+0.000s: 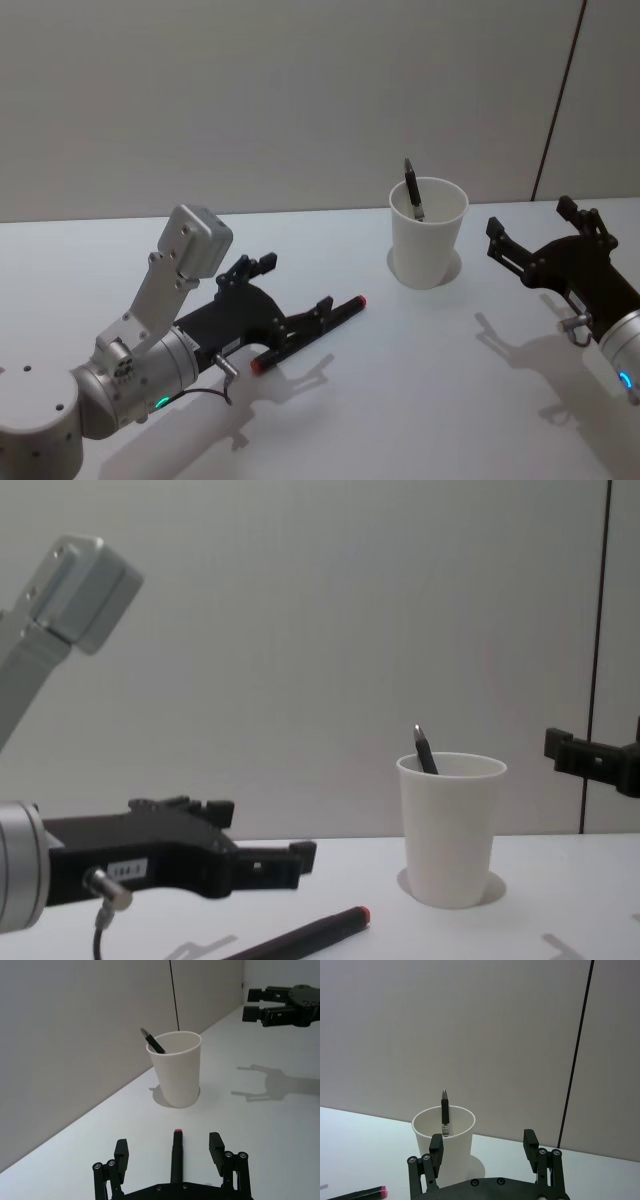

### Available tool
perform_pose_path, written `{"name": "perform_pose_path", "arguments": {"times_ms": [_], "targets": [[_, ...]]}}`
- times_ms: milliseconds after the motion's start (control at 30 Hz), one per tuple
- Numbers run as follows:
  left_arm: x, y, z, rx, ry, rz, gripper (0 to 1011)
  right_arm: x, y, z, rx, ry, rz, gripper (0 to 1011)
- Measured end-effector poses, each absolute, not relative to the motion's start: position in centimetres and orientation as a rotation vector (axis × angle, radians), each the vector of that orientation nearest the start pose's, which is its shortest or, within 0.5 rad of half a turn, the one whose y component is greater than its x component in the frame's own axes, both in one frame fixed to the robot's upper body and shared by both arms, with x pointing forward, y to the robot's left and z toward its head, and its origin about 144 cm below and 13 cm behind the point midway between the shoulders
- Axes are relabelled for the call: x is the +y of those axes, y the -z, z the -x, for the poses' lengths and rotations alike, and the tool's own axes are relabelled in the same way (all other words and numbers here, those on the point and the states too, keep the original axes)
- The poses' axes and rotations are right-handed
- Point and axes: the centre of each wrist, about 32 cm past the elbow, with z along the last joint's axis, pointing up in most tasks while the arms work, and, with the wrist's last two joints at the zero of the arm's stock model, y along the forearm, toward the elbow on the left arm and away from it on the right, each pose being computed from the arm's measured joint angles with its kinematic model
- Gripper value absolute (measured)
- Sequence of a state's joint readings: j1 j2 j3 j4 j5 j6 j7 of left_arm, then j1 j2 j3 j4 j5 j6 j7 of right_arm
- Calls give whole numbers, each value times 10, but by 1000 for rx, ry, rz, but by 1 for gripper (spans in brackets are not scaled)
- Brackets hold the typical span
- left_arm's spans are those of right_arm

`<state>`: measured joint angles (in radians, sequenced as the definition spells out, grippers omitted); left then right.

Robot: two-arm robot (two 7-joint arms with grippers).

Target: Place the pen into the pen holder.

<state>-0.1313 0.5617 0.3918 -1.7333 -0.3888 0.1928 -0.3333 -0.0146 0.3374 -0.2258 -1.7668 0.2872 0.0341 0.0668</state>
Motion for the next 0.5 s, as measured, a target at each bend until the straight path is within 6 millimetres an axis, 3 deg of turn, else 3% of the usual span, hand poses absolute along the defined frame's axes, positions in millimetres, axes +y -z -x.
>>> {"name": "perform_pose_path", "arguments": {"times_ms": [500], "targets": [[266,-1204,-473,60,-774,-357,1001,-237,-1189,-443,-75,1229,-26,1001]]}}
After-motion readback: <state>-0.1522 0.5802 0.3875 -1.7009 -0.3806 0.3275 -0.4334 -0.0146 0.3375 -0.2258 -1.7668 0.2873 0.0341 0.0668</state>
